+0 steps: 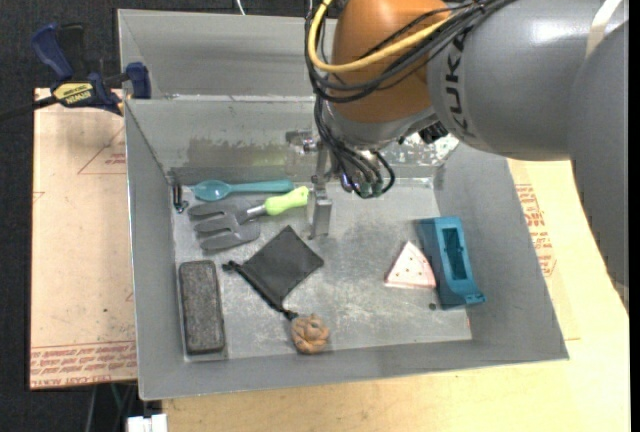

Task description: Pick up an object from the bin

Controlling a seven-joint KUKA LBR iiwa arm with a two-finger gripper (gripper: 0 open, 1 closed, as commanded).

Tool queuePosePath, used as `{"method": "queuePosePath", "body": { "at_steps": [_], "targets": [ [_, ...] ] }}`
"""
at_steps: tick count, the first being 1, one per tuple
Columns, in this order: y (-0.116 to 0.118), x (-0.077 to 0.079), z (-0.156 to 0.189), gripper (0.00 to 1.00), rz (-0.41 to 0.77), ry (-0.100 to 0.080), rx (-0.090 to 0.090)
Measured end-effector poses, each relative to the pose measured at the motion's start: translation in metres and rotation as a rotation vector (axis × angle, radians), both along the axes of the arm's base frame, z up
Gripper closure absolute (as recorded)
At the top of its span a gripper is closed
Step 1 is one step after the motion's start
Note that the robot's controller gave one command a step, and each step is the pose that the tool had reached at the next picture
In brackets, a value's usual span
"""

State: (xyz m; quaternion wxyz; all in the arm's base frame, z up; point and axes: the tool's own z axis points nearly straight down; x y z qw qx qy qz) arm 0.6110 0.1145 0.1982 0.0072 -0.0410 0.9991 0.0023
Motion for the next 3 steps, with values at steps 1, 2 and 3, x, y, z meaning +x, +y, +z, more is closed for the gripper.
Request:
{"method": "queuePosePath", "body": {
  "at_steps": [1, 2, 3],
  "targets": [
    [0.035, -0.06, -0.006, 0.0, -0.038, 0.009, -0.002],
    [0.037, -0.055, -0.06, 0.0, -0.04, 0.002, 0.001],
    [0.042, -0.072, -0.117, 0.0, -0.126, 0.004, 0.006]
  ]
}}
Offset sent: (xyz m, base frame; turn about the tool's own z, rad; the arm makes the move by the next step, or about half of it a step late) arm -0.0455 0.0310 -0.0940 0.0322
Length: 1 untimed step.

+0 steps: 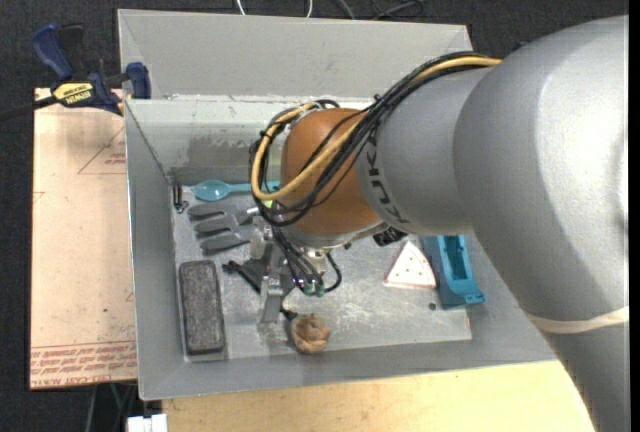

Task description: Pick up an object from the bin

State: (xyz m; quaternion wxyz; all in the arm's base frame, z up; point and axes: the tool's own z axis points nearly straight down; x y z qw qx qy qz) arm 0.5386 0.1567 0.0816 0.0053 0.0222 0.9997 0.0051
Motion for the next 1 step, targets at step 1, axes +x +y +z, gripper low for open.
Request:
{"method": "queuePosePath", "body": {
  "at_steps": [1],
  "targets": [
    [-0.0217, 0.0393, -0.0078, 0.0, 0.122, -0.003, -0.003]
  ]
}}
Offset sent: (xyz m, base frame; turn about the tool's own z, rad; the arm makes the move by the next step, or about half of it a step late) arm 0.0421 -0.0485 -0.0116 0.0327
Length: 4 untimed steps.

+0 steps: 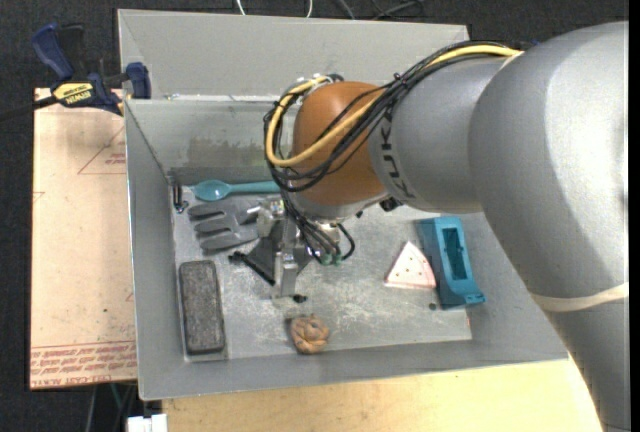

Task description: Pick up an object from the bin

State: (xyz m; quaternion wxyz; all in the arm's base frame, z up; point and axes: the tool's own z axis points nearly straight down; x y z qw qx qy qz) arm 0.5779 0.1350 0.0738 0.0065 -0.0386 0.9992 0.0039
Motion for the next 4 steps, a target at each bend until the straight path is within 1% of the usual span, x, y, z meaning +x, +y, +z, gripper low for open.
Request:
{"method": "queuePosePath", "body": {
  "at_steps": [1, 2, 3, 4],
  "targets": [
    [-0.02, 0.007, -0.003, 0.0, -0.122, 0.007, 0.003],
    [-0.052, 0.045, -0.002, 1.0, -0.089, -0.004, 0.003],
    [-0.052, 0.045, -0.002, 1.0, -0.089, -0.004, 0.003],
    [-0.055, 0.036, 0.053, 1.0, -0.084, 0.002, 0.002]
  ]
}}
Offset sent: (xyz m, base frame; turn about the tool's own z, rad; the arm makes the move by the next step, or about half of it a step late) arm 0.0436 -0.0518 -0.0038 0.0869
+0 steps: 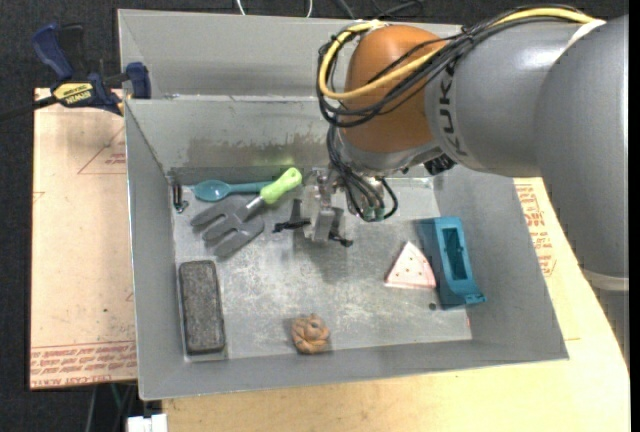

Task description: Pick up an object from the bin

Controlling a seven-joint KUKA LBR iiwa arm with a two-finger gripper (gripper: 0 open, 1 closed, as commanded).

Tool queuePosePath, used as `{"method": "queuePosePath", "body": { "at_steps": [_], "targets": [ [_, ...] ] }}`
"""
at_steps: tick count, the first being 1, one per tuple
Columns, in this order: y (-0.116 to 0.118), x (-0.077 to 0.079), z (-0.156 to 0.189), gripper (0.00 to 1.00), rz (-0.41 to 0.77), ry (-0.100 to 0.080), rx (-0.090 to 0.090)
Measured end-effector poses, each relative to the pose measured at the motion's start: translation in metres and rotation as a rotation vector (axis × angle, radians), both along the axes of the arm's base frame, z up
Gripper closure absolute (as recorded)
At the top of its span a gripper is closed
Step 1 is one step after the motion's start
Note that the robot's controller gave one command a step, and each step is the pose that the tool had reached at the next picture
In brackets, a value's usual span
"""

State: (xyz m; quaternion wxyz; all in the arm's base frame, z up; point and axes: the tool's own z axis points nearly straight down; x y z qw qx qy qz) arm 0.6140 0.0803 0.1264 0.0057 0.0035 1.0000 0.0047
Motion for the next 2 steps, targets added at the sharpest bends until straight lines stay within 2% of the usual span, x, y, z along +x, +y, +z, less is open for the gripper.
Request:
{"method": "queuePosePath", "body": {
  "at_steps": [1, 2],
  "targets": [
    [-0.01, 0.014, 0.078, 1.0, 0.073, -0.003, -0.001],
    [-0.011, 0.012, 0.145, 1.0, 0.057, -0.003, 0.0]
  ]
}}
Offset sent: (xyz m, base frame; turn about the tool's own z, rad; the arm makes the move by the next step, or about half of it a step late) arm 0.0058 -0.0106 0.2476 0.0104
